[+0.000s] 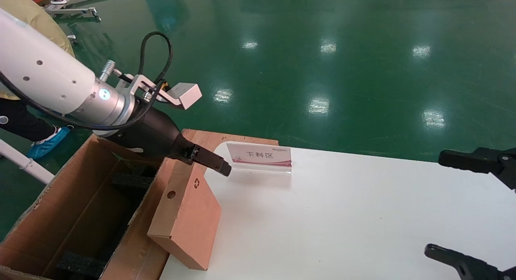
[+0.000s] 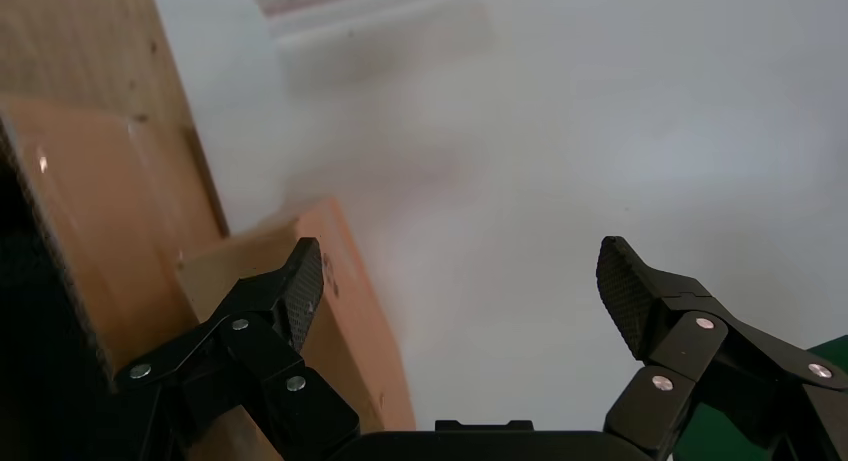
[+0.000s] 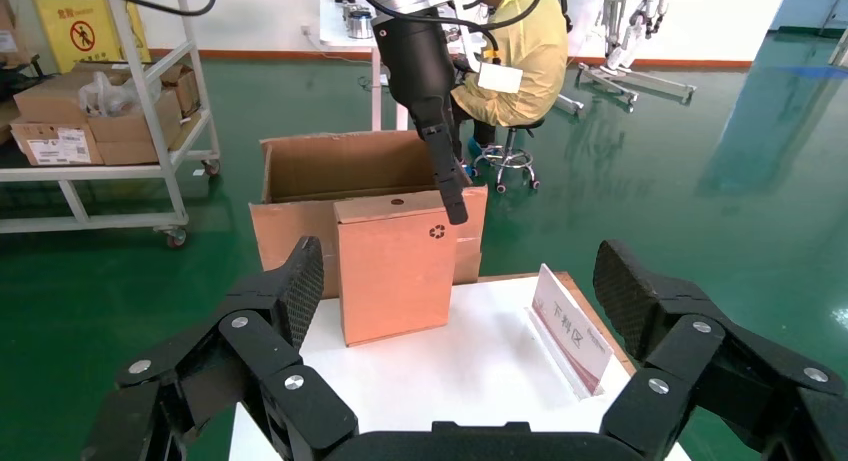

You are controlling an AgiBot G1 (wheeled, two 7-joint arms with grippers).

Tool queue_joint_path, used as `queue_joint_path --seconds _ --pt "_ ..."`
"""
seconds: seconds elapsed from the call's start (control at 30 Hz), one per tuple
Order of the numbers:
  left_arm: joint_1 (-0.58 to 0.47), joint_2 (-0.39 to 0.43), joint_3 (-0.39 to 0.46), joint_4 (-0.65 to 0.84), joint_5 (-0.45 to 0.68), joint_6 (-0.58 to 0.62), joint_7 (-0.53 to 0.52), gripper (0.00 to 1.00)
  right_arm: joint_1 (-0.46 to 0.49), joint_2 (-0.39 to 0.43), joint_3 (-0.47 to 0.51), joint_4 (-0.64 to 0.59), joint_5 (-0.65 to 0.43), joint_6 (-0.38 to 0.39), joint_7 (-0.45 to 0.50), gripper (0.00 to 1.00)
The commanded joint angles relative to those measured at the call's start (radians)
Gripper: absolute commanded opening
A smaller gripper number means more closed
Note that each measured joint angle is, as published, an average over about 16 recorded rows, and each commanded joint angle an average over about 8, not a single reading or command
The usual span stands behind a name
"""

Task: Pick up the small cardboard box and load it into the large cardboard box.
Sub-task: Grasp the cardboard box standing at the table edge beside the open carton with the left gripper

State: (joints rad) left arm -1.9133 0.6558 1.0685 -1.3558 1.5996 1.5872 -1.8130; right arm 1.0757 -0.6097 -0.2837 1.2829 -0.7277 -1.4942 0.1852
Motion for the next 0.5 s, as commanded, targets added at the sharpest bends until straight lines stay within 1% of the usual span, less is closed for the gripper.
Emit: queue_joint_path --seconds 0.03,0.23,0.5 --pt "-0.041 0.011 0.061 0.001 -0.004 0.001 -0.032 1.0 0.0 0.0 0.0 0.0 0.0 0.0 0.0 1.0" --pt "-0.148 0.023 0.229 0.001 -0.065 0.0 -0.112 1.0 0.0 0.0 -0.001 0.0 0.0 0.0 0.0 1.0" --pt "-0.258 0.034 0.429 0.001 -0.144 -0.004 -0.183 1.0 0.0 0.0 -0.001 0.0 0.001 0.0 -0.001 1.0"
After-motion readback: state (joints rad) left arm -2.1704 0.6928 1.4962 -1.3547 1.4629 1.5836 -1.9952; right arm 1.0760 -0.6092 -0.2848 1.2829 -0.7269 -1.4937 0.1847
